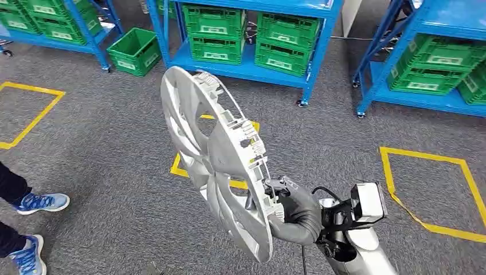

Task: Take the parts from the cabinet and place them on the table.

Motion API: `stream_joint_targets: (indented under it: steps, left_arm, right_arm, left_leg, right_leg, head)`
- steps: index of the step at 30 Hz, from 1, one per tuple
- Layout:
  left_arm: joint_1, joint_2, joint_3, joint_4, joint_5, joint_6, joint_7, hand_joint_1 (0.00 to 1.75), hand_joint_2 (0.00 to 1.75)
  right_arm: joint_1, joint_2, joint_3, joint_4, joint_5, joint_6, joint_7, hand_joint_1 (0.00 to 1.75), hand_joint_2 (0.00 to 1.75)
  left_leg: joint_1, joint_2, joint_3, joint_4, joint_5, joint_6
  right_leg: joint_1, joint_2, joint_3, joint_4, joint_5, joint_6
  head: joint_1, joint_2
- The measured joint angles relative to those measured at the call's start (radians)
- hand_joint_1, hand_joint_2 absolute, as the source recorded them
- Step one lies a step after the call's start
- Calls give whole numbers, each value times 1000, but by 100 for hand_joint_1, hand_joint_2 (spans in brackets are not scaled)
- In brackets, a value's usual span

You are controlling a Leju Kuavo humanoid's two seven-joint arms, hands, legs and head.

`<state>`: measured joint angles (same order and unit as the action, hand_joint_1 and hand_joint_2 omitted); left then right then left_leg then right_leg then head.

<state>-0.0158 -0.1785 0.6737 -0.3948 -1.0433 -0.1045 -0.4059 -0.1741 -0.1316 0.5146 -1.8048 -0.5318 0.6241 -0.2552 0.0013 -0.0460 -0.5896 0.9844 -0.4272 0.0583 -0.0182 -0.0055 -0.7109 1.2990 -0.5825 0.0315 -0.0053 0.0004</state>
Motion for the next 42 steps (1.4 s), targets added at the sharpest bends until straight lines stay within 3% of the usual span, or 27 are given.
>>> stream_joint_targets:
  steps: [2,3,4,5,8,9,10,12,13,21,22,23,24,25,26,28,29,30,32,33,34,36,38,39,40,41,42]
  left_arm:
    - [0,-2,1,0,0,0,0,0,175]
    - [0,-3,2,0,0,0,0,0,175]
    - [0,-5,2,0,0,0,0,0,175]
    - [0,-5,3,0,0,0,0,0,175]
    - [5,-5,7,0,0,0,0,0,175]
    - [6,-2,8,0,-1,0,0,0,175]
    - [5,-4,9,0,-1,0,0,0,175]
    - [2,-4,10,0,-1,-1,0,0,175]
    - [2,-4,10,0,-1,-1,0,0,175]
    - [2,-4,10,0,-1,-1,1,0,175]
    - [3,-4,10,0,-1,-2,2,0,175]
    - [3,-4,10,0,-1,-2,2,0,175]
    - [-1,-3,10,-1,-1,-2,2,0,175]
    - [1,-3,11,-2,-1,-3,2,0,175]
    - [-2,-3,11,-2,-1,-3,2,0,175]
    - [-4,-5,11,-2,-1,-3,2,0,175]
    - [-3,-6,11,-2,-1,-5,3,0,175]
    - [-2,-6,12,-2,-1,-6,3,0,175]
    - [-2,-6,12,-2,-1,-5,3,0,175]
    - [-2,-7,12,-2,-1,-5,3,0,175]
    - [-2,-8,12,-2,-1,-5,3,0,175]
    - [-2,-7,12,-2,-1,-5,4,0,175]
    - [2,-6,12,-2,-1,-5,4,0,175]
    - [3,-3,13,-2,-1,-5,4,0,175]
    - [4,-3,13,-2,-1,-4,4,0,175]
    - [2,-3,13,-2,-1,-4,4,0,175]
    - [0,-3,13,-2,-1,-4,4,0,175]
  right_arm:
    - [-2,0,0,0,0,0,0,175,175]
    - [-3,0,0,0,0,0,0,175,175]
    - [-3,0,0,0,0,0,0,175,175]
    - [-2,0,0,0,0,0,0,175,175]
    - [-2,0,0,0,0,0,0,175,175]
    - [-4,2,0,0,0,1,0,175,175]
    - [-4,4,0,0,0,1,0,175,175]
    - [-4,5,0,0,0,1,0,175,175]
    - [-3,5,0,0,0,1,0,175,175]
    - [-3,5,0,0,0,1,0,175,175]
    - [-1,5,1,0,2,2,0,175,175]
    - [-2,6,1,0,2,2,0,175,175]
    - [-3,8,0,0,2,3,0,175,175]
    - [-4,11,0,0,3,5,1,175,175]
    - [-4,10,0,0,1,5,-1,175,175]
    - [-1,6,-1,1,2,5,0,175,175]
    - [1,6,0,1,2,5,0,175,175]
    - [3,5,0,1,2,5,0,175,175]
    - [3,4,0,2,2,5,0,175,175]
    - [3,4,0,2,2,5,0,175,175]
    - [3,4,0,1,2,5,0,175,175]
    - [3,4,0,1,2,5,0,175,175]
    - [3,4,2,1,3,5,0,175,175]
    - [3,6,2,1,2,5,0,175,175]
    - [2,8,3,1,3,6,1,175,175]
    - [3,10,3,1,2,6,1,175,175]
    - [3,9,3,1,2,5,1,175,175]
  left_leg:
    - [1,-27,0,4,1,-3]
    - [1,-39,-2,9,0,-5]
    - [-2,-47,-11,19,-3,-11]
    - [-6,-55,-19,24,-3,-17]
    - [1,-75,-29,23,3,-30]
    - [3,-55,-32,34,-5,-34]
    - [-2,-6,-46,66,-29,-43]
    - [8,34,-116,211,-104,-56]
    - [10,37,-131,243,-117,-57]
    - [10,38,-140,262,-125,-58]
    - [17,48,-145,269,-88,-65]
    - [17,63,-78,142,-33,-60]
    - [0,109,-21,28,-14,-39]
    - [8,63,-6,-4,8,-14]
    - [8,54,-7,-5,12,-7]
    - [7,26,-10,-4,13,-6]
    - [6,11,-11,-3,13,-6]
    - [6,-4,-11,-3,13,-6]
    - [7,-36,-10,1,13,-7]
    - [8,-51,-10,5,11,-10]
    - [8,-63,-14,12,8,-14]
    - [1,-81,-25,20,6,-27]
    - [7,-93,-30,17,11,-35]
    - [7,-98,-34,22,8,-39]
    - [1,-32,-40,41,-6,-46]
    - [2,10,-62,88,-35,-51]
    - [7,32,-100,165,-74,-56]
  right_leg:
    - [-2,8,84,-168,69,18]
    - [-5,38,132,-263,101,21]
    - [-8,82,145,-296,102,12]
    - [-5,65,145,-296,108,2]
    - [-1,44,143,-297,114,-10]
    - [-12,32,145,-300,116,-15]
    - [-10,23,147,-300,114,-24]
    - [-6,2,147,-300,112,-27]
    - [-5,-3,147,-299,112,-28]
    - [-5,-6,147,-299,112,-28]
    - [-3,-48,148,-299,109,-30]
    - [-3,-61,151,-299,108,-30]
    - [9,-90,154,-300,101,-14]
    - [2,-54,150,-280,82,2]
    - [1,-24,123,-224,52,-6]
    - [1,-1,43,-58,-12,-16]
    - [1,2,9,5,-28,-13]
    - [0,2,0,17,-23,-7]
    - [-4,5,52,-101,37,15]
    - [-8,19,100,-204,79,25]
    - [-14,54,139,-288,107,27]
    - [-7,49,142,-292,107,1]
    - [-1,38,140,-290,109,-6]
    - [-15,27,143,-295,113,-13]
    - [-13,19,145,-296,113,-17]
    - [-12,8,147,-296,111,-28]
    - [-8,-1,147,-296,109,-32]
  head:
    - [0,0]
    - [0,0]
    - [0,0]
    - [-2,0]
    - [-2,0]
    - [0,0]
    - [-7,0]
    - [-10,0]
    - [-10,0]
    - [-10,0]
    - [-10,0]
    - [-10,0]
    - [-11,0]
    - [-6,0]
    - [-5,0]
    - [-2,0]
    - [-3,0]
    - [-3,0]
    - [-2,0]
    - [-2,0]
    - [-2,0]
    - [-3,0]
    - [-3,0]
    - [-3,0]
    - [-4,0]
    - [-13,0]
    - [-11,0]
